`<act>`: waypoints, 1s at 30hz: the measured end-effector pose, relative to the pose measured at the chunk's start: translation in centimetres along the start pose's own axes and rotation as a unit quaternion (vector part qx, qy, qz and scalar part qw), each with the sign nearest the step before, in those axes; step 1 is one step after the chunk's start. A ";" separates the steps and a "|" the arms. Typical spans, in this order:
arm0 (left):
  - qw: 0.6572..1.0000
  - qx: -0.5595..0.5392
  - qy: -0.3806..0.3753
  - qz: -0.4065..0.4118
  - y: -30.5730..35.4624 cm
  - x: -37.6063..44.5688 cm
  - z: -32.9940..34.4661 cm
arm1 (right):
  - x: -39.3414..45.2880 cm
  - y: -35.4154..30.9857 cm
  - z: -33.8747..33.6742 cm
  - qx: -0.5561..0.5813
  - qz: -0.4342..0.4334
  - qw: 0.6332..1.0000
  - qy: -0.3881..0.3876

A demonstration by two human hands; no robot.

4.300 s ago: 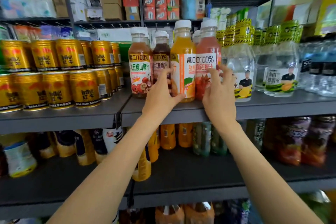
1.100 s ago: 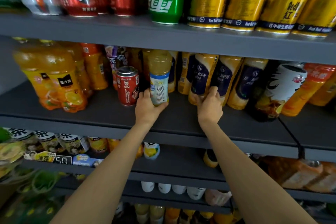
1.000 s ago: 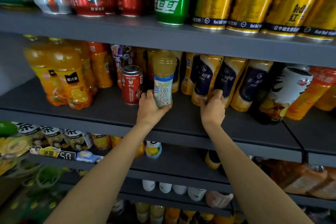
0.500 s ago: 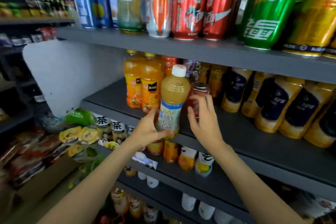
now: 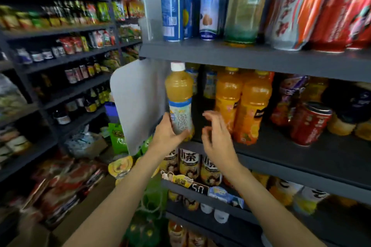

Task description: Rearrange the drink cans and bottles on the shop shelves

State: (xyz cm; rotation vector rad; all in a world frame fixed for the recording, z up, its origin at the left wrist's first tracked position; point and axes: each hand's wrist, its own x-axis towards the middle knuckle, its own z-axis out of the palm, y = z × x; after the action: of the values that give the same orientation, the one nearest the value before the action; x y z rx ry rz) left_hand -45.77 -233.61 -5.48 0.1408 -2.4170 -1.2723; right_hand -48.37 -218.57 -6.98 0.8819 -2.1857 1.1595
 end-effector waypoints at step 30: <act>0.924 0.328 -0.194 0.006 -5.5 9.4 3.2 | 9.1 3.5 8.8 0.105 0.303 0.946 -0.039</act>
State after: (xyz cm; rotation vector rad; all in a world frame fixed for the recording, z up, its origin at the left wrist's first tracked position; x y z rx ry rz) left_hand -56.14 -236.92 -8.66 0.0603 -3.0978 -0.4554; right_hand -58.09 -227.40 -6.99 0.3263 -2.5188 1.6878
